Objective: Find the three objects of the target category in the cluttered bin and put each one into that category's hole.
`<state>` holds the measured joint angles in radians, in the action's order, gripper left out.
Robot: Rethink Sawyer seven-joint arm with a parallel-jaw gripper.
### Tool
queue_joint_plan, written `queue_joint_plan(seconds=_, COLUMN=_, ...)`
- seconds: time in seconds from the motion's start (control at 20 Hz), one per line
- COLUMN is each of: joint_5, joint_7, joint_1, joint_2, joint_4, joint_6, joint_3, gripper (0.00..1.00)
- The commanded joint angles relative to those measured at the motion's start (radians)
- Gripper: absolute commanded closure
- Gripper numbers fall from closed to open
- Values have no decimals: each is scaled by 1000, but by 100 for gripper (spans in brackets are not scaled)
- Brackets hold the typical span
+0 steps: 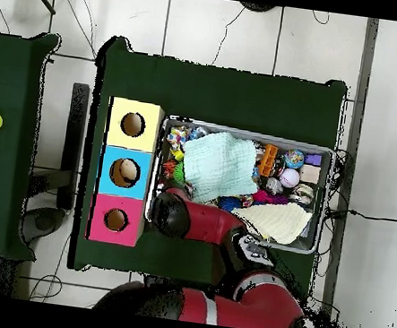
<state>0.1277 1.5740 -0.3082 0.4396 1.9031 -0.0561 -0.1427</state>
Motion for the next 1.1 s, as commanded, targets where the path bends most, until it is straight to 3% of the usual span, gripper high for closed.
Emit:
queue_joint_plan(seconds=0.05, joint_5=61, joint_7=153, joint_1=-101, joint_2=-88, joint_4=-32, joint_6=-72, joint_3=-168, gripper=0)
queue_joint_plan(seconds=0.2, joint_5=72, joint_7=180, joint_1=-151, joint_2=-50, joint_4=10, joint_6=-88, joint_3=-240, gripper=0)
queue_joint_plan(seconds=0.5, joint_5=81, joint_7=230, joint_1=-221, joint_2=-70, joint_4=41, joint_6=-158, joint_3=-337, gripper=0)
queue_joint_plan(seconds=0.85, joint_5=73, joint_7=268, joint_1=-209, joint_2=-22, joint_4=79, joint_6=-282, joint_3=-334, gripper=0)
queue_joint_plan(seconds=1.1, joint_5=92, joint_7=277, joint_1=-253, joint_2=-10, joint_4=96, joint_6=-339, joint_3=-389, gripper=0)
